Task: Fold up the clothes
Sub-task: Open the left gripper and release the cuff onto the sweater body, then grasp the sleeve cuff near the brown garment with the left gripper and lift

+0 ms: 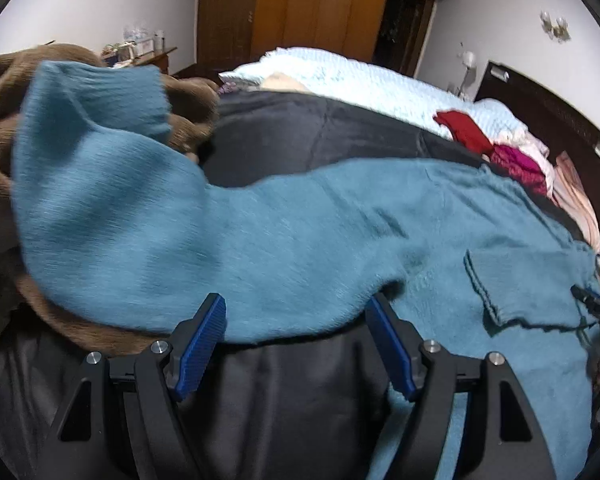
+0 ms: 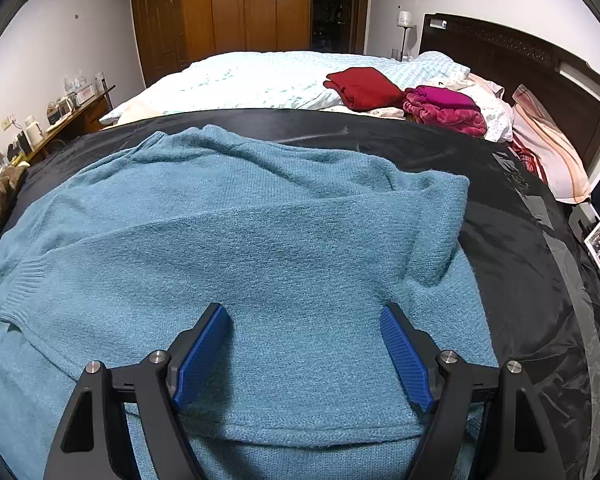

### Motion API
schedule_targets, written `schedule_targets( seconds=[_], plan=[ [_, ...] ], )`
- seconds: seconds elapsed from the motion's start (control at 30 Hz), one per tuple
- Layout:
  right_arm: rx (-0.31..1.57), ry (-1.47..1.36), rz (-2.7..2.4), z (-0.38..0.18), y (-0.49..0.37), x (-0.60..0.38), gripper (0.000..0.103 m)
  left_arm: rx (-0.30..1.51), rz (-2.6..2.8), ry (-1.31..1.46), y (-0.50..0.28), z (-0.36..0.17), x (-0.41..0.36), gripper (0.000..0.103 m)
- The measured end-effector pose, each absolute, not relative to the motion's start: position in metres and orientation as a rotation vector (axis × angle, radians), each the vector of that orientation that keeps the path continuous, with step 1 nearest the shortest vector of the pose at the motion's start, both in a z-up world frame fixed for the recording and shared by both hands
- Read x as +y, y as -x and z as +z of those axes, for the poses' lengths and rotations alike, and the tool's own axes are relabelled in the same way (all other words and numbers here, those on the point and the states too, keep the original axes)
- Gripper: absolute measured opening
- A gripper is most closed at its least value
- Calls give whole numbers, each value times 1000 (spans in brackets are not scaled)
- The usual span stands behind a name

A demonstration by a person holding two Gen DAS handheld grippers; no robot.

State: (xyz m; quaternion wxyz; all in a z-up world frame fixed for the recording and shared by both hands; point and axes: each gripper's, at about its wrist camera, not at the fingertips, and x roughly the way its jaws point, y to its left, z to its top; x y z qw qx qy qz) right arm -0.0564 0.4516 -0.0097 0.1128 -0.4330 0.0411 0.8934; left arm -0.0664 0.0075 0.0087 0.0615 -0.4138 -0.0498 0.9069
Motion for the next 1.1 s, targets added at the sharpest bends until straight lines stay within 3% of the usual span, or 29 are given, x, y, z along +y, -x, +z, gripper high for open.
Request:
schedule_targets(
  seconds=[0.37,0.7,0.77,0.83,0.87,0.97,1.1],
  plan=[
    [121,1271,2623,-10,56,451,81,-431,2985,1077,55,52,-95,76],
    [123,1272,2624,-10,56,450,81,-364,2947,1150,87,32,-103,76],
    [122,1272,2624,-10,56,450,81,-381,2926,1173,92,27,-101,58],
    [122,1272,2624,-10,56,450,81,-434,2901,1208,97,22,-102,21],
    [122,1272,2624,-10,56,450,81,-457,2897,1195,97,25,-100,16],
    [122,1272,2625,-10,56,450,81,-522,2887,1154,98,34,-94,13],
    [122,1272,2625,-10,56,450,81,-416,2889,1031,96,63,-52,13]
  ],
)
